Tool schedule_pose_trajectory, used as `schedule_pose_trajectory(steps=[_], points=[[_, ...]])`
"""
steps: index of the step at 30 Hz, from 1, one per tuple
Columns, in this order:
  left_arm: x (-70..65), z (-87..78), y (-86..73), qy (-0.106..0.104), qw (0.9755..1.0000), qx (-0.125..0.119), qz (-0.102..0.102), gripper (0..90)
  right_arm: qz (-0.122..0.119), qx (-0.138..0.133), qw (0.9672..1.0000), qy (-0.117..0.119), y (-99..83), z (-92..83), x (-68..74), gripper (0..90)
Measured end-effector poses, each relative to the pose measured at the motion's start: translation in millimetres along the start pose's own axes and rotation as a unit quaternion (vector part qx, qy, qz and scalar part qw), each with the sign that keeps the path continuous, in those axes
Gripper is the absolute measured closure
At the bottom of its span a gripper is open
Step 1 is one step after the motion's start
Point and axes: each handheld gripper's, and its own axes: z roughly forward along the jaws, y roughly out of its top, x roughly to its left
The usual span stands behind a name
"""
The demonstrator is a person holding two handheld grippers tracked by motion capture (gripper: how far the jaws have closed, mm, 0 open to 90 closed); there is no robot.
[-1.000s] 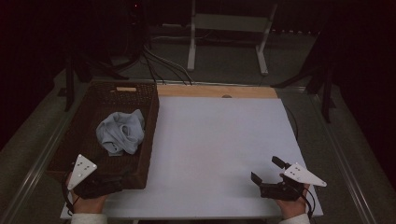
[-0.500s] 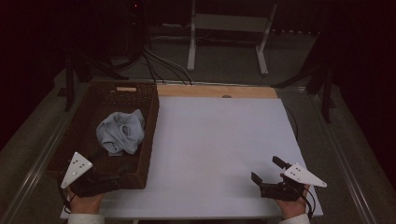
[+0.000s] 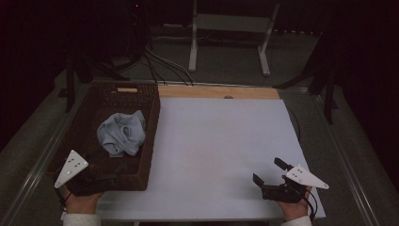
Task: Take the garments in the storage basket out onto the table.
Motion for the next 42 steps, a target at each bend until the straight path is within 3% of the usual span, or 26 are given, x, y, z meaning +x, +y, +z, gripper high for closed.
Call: schedule_pose_trajectory(steps=[13, 42], points=[[3.6, 5.1, 15.6, -0.001, 0.9998, 0.013, -0.014, 0.1, 0.001, 0.0, 1.0, 0.001, 0.0, -0.2, 0.4, 0.0], [26.2, 22.2, 43.1, 0.014, 0.9994, 0.031, 0.0, 0.1, 0.006, 0.004, 1.0, 0.001, -0.6, 1.1, 0.5, 0.0]])
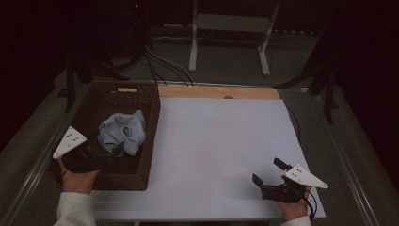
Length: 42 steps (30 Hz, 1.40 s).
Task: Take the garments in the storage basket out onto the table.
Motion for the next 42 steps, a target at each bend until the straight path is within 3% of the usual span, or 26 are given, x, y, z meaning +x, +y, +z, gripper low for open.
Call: schedule_pose_trajectory(steps=[15, 36, 42], points=[[7.7, 9.5, 13.5, -0.004, 0.9999, 0.007, 0.01, 0.1, 0.001, 0.001, 1.0, -0.001, 0.0, -0.2, -0.9, 0.0], [16.8, 18.2, 19.1, -0.005, 1.0, 0.004, -0.001, 0.1, 0.002, 0.001, 1.0, -0.001, -0.3, -0.1, -0.8, 0.0], [17.8, 23.4, 21.6, -0.006, 0.9999, 0.01, 0.004, 0.1, 0.002, 0.001, 1.0, -0.001, -0.4, 0.0, -0.8, 0.0]])
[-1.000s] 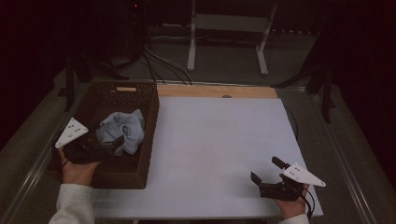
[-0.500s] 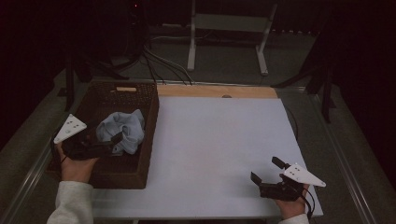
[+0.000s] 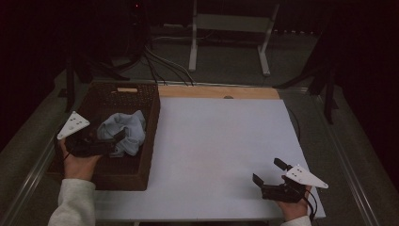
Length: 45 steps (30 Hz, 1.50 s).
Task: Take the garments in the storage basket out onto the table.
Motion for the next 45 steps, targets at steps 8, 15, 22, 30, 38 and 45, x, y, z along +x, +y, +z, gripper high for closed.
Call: schedule_pose_trajectory(steps=[8, 15, 22, 30, 38, 45], points=[[4.9, 5.6, -0.1, 0.001, 1.0, 0.003, -0.001, 0.2, 0.001, -0.002, 1.0, 0.0, 0.1, -0.3, -0.3, 0.0], [8.4, 9.6, 0.0, 0.001, 0.9999, 0.013, -0.007, 0.2, 0.0, -0.002, 1.0, 0.0, 0.1, -0.1, -0.2, 0.0], [12.1, 15.8, 0.7, 0.017, 0.9996, 0.023, -0.006, 0.1, 0.0, -0.003, 1.0, 0.0, 0.0, -0.1, -0.1, 0.0], [19.2, 24.1, -0.9, 0.029, 0.9987, 0.041, -0.008, 0.2, 0.001, -0.003, 1.0, 0.001, 0.0, 0.2, -0.1, 0.0], [24.8, 33.8, -2.1, 0.049, 0.9968, 0.062, -0.001, 0.1, 0.0, -0.002, 1.0, 0.002, -0.1, 0.7, -0.1, 0.0], [27.2, 39.5, -2.4, 0.054, 0.996, 0.071, 0.003, 0.1, 0.0, -0.003, 1.0, 0.001, 0.0, 0.5, -0.4, 0.0]])
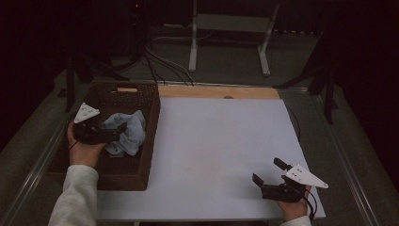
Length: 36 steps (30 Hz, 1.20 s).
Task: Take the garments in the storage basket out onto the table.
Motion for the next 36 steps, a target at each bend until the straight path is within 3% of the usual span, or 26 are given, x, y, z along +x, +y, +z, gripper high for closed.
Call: schedule_pose_trajectory(steps=[9, 14, 17, 27, 36], points=[[4.9, 7.3, -1.4, 0.011, 0.9996, 0.023, -0.011, 0.1, 0.001, -0.001, 1.0, 0.0, 0.2, -0.5, 0.0, 0.0], [5.8, 11.5, -3.0, 0.025, 0.9991, 0.034, -0.003, 0.1, 0.001, -0.001, 1.0, 0.0, 0.2, -0.4, -0.1, 0.0], [7.3, 13.6, -4.1, 0.029, 0.9988, 0.038, -0.008, 0.1, 0.0, -0.001, 1.0, 0.0, 0.3, -0.4, 0.1, 0.0], [13.4, 19.4, -10.7, 0.026, 0.9984, 0.047, -0.021, 0.1, 0.0, -0.002, 1.0, 0.0, 0.3, -0.4, 0.0, 0.0], [18.4, 27.9, -16.9, 0.018, 0.9968, 0.07, -0.033, 0.1, 0.0, -0.002, 1.0, 0.0, 0.3, -0.5, -0.1, 0.0]])
